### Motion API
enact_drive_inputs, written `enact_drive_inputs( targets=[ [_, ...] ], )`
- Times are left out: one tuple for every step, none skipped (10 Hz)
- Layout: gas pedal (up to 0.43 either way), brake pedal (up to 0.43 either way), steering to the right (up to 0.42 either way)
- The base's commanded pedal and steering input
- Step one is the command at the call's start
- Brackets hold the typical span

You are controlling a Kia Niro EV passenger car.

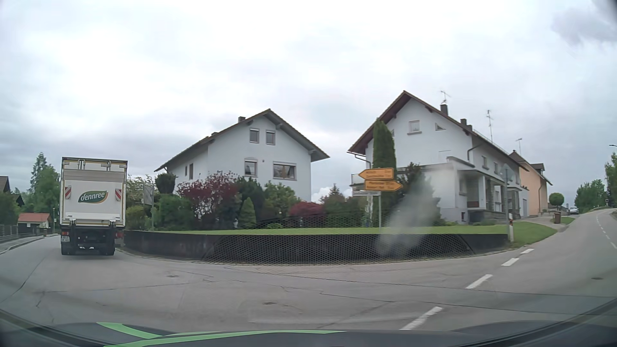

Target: Follow the waypoints while adhering to traffic rules and regulations

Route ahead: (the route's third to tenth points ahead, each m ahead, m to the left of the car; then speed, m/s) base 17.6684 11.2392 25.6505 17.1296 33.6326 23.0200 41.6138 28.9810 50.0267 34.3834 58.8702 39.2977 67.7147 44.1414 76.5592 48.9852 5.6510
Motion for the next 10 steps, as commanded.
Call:
enact_drive_inputs(
  targets=[
    [0.189, 0.000, -0.335],
    [0.189, 0.000, -0.335],
    [0.197, 0.000, -0.334],
    [0.220, 0.000, -0.334],
    [0.228, 0.000, -0.334],
    [0.228, 0.000, -0.330],
    [0.240, 0.000, -0.322],
    [0.240, 0.000, -0.306],
    [0.240, 0.000, -0.289],
    [0.240, 0.000, -0.277]
  ],
)
